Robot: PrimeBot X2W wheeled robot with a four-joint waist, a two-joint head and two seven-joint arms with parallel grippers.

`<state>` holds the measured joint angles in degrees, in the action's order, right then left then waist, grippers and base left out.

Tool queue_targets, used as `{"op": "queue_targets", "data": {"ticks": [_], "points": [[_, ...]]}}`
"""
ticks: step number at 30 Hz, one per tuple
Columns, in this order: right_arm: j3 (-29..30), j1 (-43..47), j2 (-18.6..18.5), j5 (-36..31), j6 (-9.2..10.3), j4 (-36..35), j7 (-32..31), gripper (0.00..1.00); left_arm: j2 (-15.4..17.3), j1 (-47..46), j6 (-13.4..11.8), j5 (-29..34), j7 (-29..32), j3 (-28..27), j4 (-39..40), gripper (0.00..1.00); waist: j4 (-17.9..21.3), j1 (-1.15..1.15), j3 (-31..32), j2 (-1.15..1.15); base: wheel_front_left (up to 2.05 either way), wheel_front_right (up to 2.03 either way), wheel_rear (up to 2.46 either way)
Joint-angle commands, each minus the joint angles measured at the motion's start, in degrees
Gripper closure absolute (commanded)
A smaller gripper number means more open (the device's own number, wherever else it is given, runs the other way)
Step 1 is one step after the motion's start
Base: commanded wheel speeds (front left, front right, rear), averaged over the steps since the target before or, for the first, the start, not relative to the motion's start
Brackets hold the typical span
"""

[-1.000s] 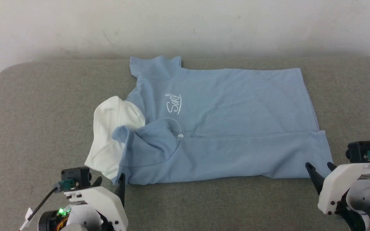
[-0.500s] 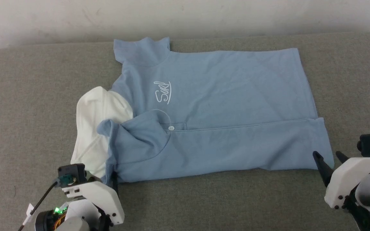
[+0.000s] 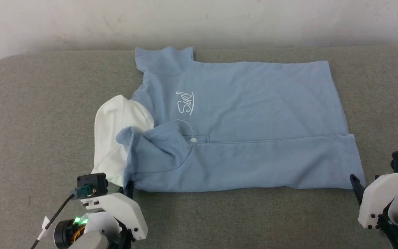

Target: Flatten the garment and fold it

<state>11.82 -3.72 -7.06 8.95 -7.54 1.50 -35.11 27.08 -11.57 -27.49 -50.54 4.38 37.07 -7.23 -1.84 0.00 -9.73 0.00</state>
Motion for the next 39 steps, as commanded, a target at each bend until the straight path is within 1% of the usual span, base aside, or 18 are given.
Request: {"op": "queue_targets", "data": {"ticks": [1,8,12,13,14,19,22,26,27,35,39], "points": [[0.6,-1.1,0.4,-0.8,0.05,1.3,-0.5,0.0,-0.1,0.1,0.2,0.6,-0.8,0.1,1.1,1.0,-1.1,0.0,0.6,0.0,0.0,0.0,0.0],[2.0,-3.6,1.4,-1.9,0.05,7.5,0.1,0.0,1.6,0.1,-1.6,2.0,-0.5,0.0,6.7,1.0,-2.3,0.0,-1.0,0.0,0.0,0.0,0.0],[1.2,-3.9,1.4,-2.7,0.05,11.4,-0.8,0.0,2.1,0.1,-2.3,2.5,-0.2,0.3,8.3,1.0,-2.7,0.0,-1.9,0.0,0.0,0.0,0.0],[1.2,-4.1,1.5,-2.6,0.05,12.1,-0.8,0.55,2.2,0.1,-2.3,2.5,-0.1,0.4,8.5,1.0,-2.7,0.0,-2.0,0.0,0.0,0.0,0.0],[1.5,-4.3,1.6,-2.4,0.05,12.7,-0.5,1.0,2.3,0.1,-2.4,2.6,0.0,0.4,8.6,1.0,-2.8,0.0,-2.0,0.0,0.0,0.0,0.0],[2.1,-5.1,1.6,-1.8,0.05,13.8,1.3,1.0,2.6,0.6,-2.5,2.4,0.3,0.6,8.6,1.0,-2.4,0.0,-0.8,0.0,0.0,0.0,0.0],[2.3,-5.0,0.8,-1.1,0.05,13.1,1.7,1.0,3.3,1.5,-2.6,2.2,0.4,0.4,8.6,1.0,-2.0,0.0,0.9,0.0,0.0,0.0,0.0],[0.9,-3.3,-1.2,0.9,0.05,10.6,0.5,1.0,4.6,3.2,-2.9,1.7,0.9,0.3,9.2,1.0,-1.5,0.0,3.9,0.0,0.0,0.0,0.0],[0.9,-3.3,-1.2,0.9,0.05,10.6,0.5,1.0,4.6,3.2,-2.9,1.7,0.9,0.3,9.2,1.0,-1.5,0.0,3.9,0.0,0.0,0.0,0.0],[0.7,3.9,-3.5,5.1,0.05,1.5,-6.1,1.0,8.6,8.8,-4.3,0.2,4.0,1.0,12.6,1.0,-1.3,0.0,7.9,0.0,0.0,0.0,0.0],[2.5,8.9,-2.7,6.1,0.05,-2.4,-10.0,1.0,9.4,12.6,-4.7,-1.7,6.0,1.9,14.2,1.0,-1.6,0.0,8.4,0.0,0.0,0.0,0.0]]}}
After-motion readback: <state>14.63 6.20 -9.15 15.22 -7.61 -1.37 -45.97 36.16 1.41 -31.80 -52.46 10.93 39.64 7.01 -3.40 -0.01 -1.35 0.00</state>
